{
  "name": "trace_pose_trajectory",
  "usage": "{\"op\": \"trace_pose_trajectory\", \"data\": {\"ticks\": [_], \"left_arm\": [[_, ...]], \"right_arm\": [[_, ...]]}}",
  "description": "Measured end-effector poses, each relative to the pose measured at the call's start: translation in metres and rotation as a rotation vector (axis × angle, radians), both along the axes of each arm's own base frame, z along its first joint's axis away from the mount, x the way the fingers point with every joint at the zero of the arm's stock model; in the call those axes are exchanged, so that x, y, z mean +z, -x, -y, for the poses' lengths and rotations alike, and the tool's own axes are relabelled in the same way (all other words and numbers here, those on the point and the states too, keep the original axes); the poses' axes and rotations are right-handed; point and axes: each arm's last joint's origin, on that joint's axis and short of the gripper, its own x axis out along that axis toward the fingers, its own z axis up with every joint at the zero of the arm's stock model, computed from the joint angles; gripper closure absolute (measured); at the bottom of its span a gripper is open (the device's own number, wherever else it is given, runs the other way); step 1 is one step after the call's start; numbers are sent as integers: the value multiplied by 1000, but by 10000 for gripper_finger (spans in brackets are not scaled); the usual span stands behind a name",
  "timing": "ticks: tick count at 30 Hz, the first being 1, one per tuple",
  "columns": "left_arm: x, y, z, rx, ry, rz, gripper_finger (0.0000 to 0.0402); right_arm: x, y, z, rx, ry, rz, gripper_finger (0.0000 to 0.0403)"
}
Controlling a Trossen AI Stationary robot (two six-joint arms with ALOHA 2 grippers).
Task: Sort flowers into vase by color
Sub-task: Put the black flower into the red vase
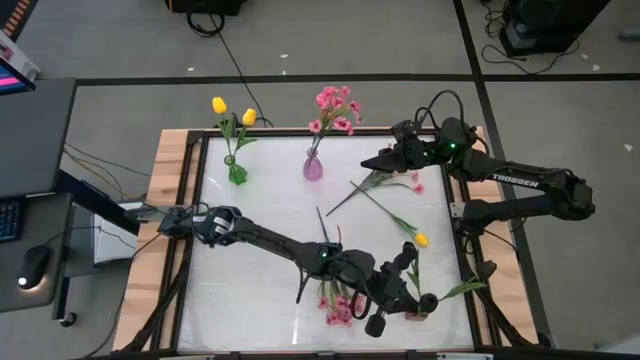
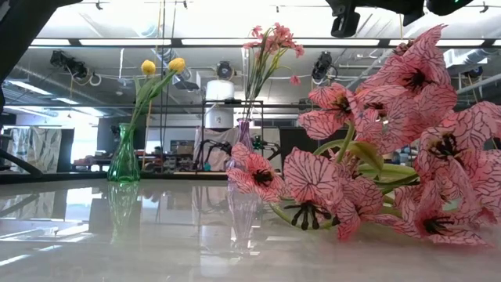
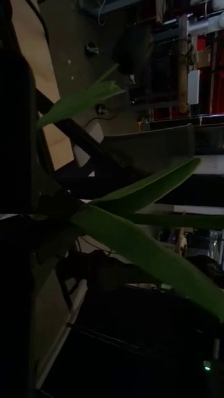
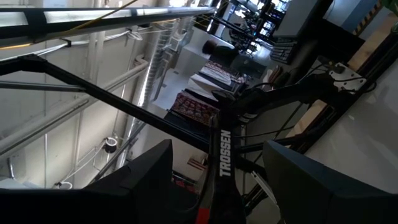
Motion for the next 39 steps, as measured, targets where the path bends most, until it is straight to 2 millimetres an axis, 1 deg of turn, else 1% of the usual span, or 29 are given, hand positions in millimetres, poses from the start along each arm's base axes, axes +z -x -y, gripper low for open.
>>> {"op": "trace_pose_trajectory", "data": {"ticks": [13, 33, 36, 39], "left_arm": [[-1, -2, -6, 50, -7, -5, 388], [-3, -2, -7, 86, -15, -24, 388], [-10, -6, -5, 87, -8, -20, 388], [-23, -9, -3, 85, -6, -46, 388]], "right_arm": [[0, 0, 0, 0, 0, 0, 145], [0, 0, 0, 0, 0, 0, 145], [0, 0, 0, 0, 0, 0, 145], [0, 0, 0, 0, -1, -1, 145]]}}
